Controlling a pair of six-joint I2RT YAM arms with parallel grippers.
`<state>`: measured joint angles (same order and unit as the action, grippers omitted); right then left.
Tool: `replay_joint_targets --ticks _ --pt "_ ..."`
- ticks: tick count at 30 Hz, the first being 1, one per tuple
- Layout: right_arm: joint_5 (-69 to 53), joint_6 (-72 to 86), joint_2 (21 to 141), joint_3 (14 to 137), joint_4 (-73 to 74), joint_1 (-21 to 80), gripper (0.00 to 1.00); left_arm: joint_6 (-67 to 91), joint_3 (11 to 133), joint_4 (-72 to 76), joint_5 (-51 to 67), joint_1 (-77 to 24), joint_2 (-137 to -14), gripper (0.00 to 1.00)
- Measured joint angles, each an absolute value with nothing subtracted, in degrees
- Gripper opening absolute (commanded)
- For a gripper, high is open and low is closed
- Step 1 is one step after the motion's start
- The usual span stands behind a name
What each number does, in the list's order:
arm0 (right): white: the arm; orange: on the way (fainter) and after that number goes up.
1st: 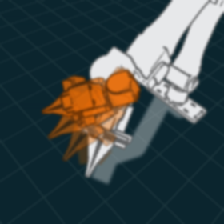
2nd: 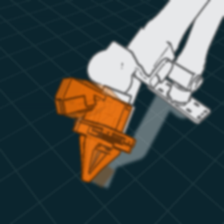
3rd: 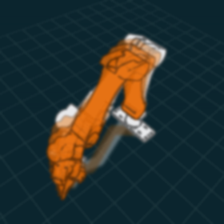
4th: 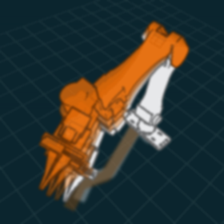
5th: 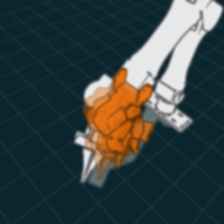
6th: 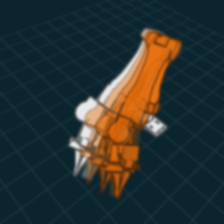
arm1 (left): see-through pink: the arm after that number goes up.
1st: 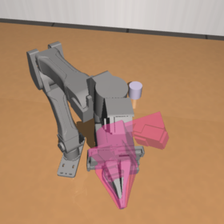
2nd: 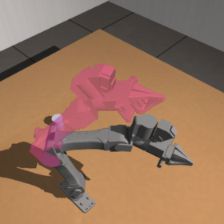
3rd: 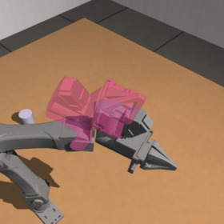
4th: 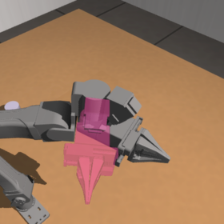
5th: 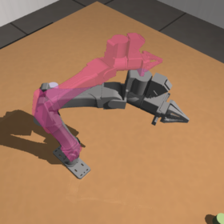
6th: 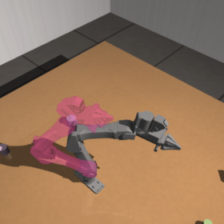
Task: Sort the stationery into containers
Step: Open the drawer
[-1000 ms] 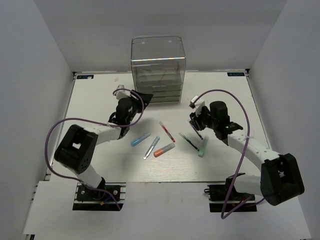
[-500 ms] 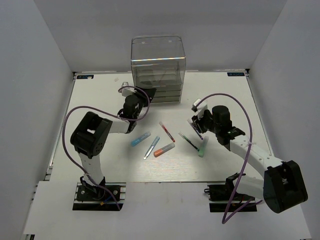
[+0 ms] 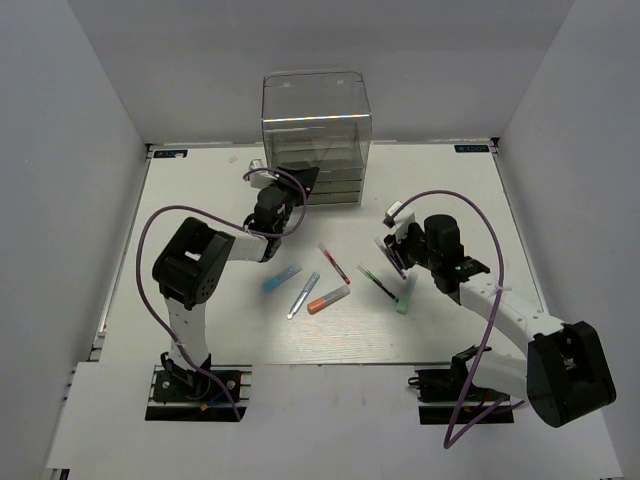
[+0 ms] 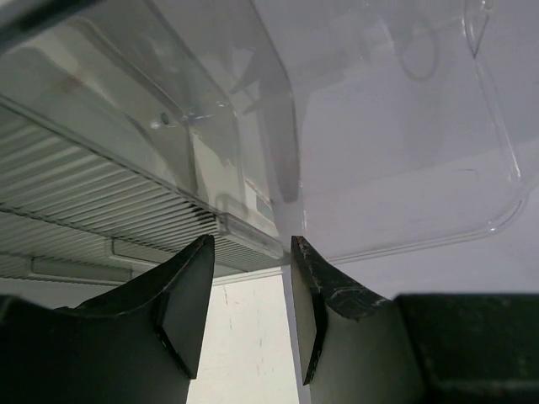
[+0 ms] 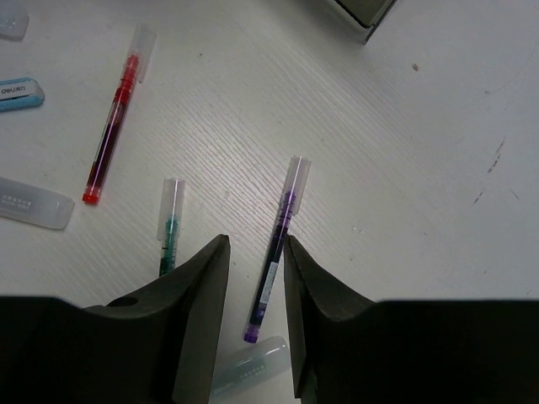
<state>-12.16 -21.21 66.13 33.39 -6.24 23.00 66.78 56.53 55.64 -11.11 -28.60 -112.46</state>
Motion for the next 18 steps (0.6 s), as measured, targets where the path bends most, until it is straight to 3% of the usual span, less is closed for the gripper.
replay_joint_targets --ticks 6,12,18 --pt "-12.14 -21.26 66.04 33.08 -6.57 23.0 0.38 67.66 56.6 55.79 -12.25 -28.56 -113.19 0.51" --pt "-12.12 -21.3 66.04 33.08 -6.61 23.0 0.38 68.34 57.19 56.1 -13.23 -28.67 -113.27 0.41" --pt "-12.12 -21.45 66.04 33.08 -6.61 23.0 0.38 68.66 57.84 57.19 -14.0 -28.73 -114.83 0.37"
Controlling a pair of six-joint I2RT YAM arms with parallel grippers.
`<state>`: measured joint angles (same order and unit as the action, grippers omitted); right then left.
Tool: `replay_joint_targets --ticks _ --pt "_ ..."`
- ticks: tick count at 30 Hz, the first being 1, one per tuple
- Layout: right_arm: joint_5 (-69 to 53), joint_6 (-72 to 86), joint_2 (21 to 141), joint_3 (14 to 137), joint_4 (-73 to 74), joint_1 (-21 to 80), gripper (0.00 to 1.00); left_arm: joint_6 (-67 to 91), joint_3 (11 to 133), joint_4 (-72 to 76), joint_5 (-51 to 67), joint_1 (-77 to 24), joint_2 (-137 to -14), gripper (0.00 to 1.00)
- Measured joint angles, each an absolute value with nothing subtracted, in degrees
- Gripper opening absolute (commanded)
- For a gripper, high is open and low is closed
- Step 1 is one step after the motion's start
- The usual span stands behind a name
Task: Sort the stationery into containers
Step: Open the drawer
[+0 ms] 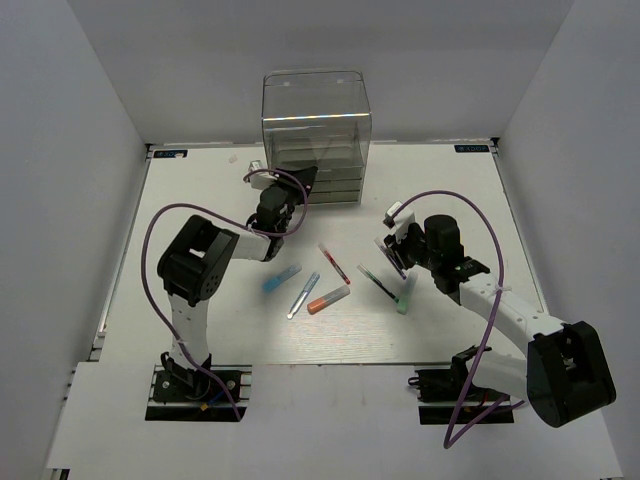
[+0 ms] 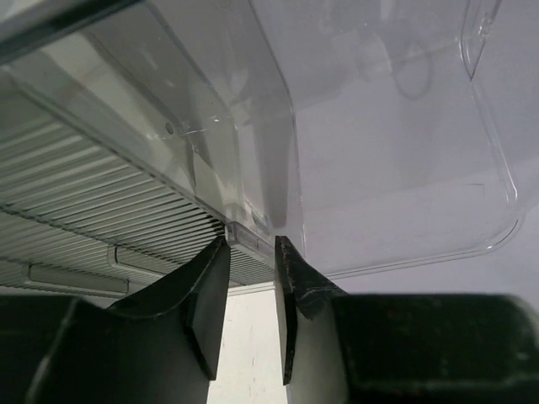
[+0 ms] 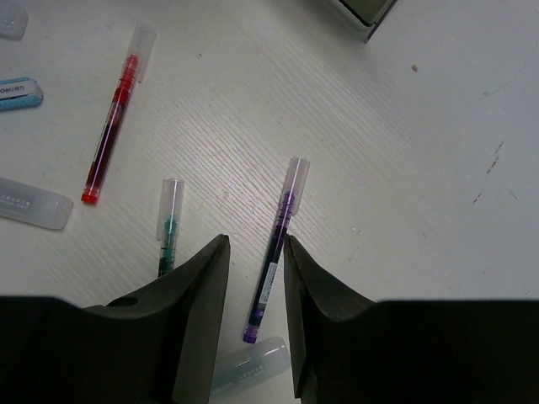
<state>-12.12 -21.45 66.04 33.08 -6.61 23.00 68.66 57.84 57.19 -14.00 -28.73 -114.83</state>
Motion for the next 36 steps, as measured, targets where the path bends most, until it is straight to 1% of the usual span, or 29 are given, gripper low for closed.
replay_joint_targets --ticks 7,9,12,13,14,16,17,19,36 --pt "-12.12 -21.47 66.04 33.08 -6.61 23.0 0.38 69.6 57.93 58.92 -15.29 -28.75 -116.03 0.31" --pt "-12.12 -21.47 66.04 33.08 -6.61 23.0 0.38 69.73 57.93 59.24 -15.75 -28.75 -116.03 0.27" --pt "-12.12 -21.47 66.04 33.08 -6.61 23.0 0.38 70.15 57.91 59.42 -16.23 -28.75 -116.05 0.19" --pt "-12.12 -21.47 66.04 33.08 -6.61 23.0 0.38 70.39 57.87 59.55 -16.43 -28.75 -116.05 0.13" --pt "-12.12 -21.47 66.04 33.08 -6.61 23.0 0.38 70.59 57.82 59.59 -16.64 -28.77 -116.05 0.11" --pt "-12.12 -21.47 66.04 33.08 -6.61 23.0 0.38 70.85 57.76 59.7 -16.93 -28.77 -116.05 0.04" --pt "-12.12 -21.45 66.04 33.08 -6.61 23.0 0.38 70.96 57.71 59.77 -17.02 -28.77 -116.07 0.04" --pt "-12.12 -21.47 66.04 33.08 -6.61 23.0 0.38 71.09 57.49 60.1 -17.12 -28.77 -116.07 0.0" --pt "-12.14 -21.45 66.04 33.08 -6.59 23.0 0.38 71.81 52.07 67.02 -18.09 -29.95 -114.78 0.0"
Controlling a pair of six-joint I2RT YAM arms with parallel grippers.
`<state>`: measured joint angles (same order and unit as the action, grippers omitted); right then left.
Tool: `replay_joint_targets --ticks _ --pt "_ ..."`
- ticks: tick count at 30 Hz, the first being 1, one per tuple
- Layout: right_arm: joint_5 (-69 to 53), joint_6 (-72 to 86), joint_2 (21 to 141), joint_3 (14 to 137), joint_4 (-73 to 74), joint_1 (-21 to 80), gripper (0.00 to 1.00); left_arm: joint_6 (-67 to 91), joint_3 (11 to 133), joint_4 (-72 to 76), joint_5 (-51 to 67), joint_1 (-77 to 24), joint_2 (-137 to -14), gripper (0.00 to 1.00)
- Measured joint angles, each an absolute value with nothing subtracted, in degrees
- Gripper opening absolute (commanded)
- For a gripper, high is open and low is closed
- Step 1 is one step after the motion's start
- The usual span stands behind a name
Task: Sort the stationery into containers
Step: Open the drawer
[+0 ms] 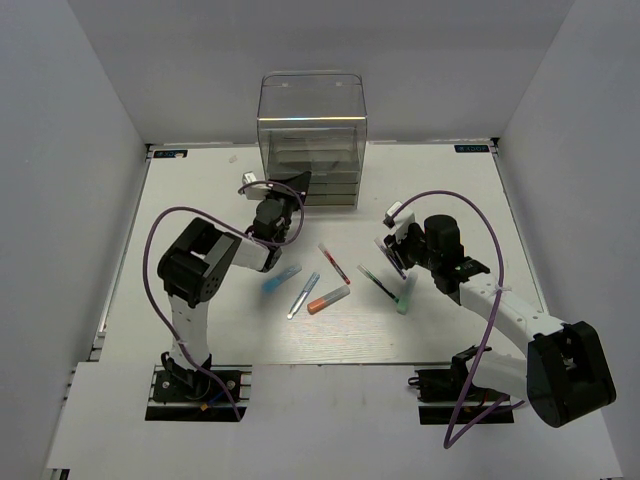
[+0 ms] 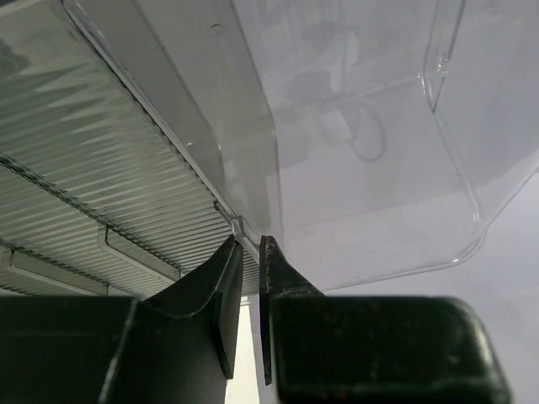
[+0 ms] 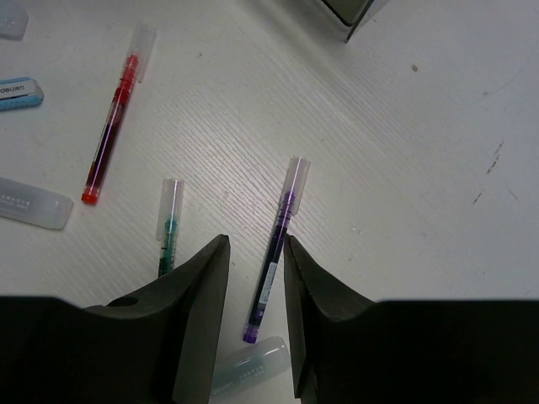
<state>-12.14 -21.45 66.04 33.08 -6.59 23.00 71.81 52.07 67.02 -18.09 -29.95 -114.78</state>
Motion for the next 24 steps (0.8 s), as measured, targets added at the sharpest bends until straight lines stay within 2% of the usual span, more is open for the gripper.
replay_joint_targets --ticks 24 --pt "-12.4 -21.45 66.02 33.08 -6.59 23.0 0.42 66.98 46.44 65.41 -15.44 -31.33 -102.96 0.0"
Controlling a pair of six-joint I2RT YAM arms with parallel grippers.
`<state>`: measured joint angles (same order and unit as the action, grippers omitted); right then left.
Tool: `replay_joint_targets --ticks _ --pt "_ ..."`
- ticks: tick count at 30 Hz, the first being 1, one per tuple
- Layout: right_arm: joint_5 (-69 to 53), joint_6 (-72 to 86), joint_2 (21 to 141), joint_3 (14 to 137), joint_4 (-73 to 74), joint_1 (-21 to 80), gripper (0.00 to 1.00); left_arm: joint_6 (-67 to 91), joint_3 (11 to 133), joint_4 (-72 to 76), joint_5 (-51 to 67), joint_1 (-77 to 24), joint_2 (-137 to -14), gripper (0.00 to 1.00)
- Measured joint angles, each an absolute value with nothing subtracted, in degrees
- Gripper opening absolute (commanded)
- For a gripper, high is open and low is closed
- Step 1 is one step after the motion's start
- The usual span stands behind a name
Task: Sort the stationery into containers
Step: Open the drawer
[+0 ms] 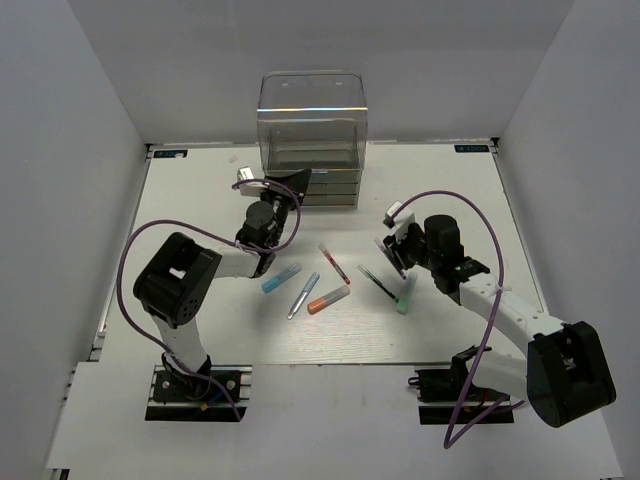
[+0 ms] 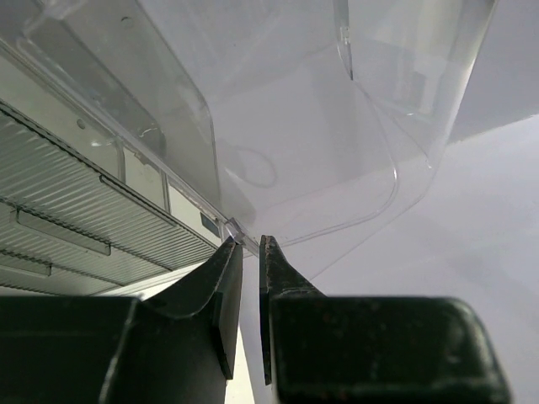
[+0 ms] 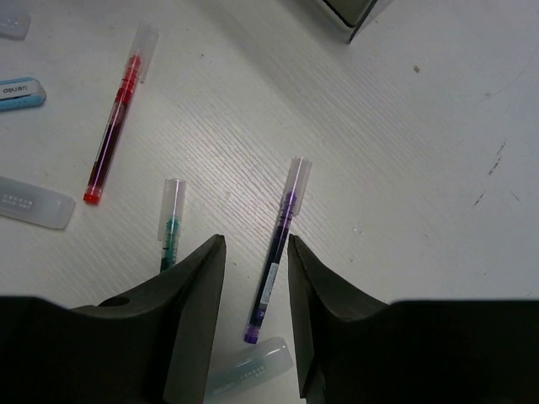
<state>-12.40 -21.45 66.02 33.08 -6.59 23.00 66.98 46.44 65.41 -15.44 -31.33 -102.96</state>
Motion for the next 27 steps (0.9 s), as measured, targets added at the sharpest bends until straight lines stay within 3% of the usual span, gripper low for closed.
replay_joint_targets --ticks 27 --pt "-13.87 -21.43 69.1 33.08 -6.39 23.0 0.5 64.25 46.63 63.68 -14.02 -31.53 -98.78 0.0"
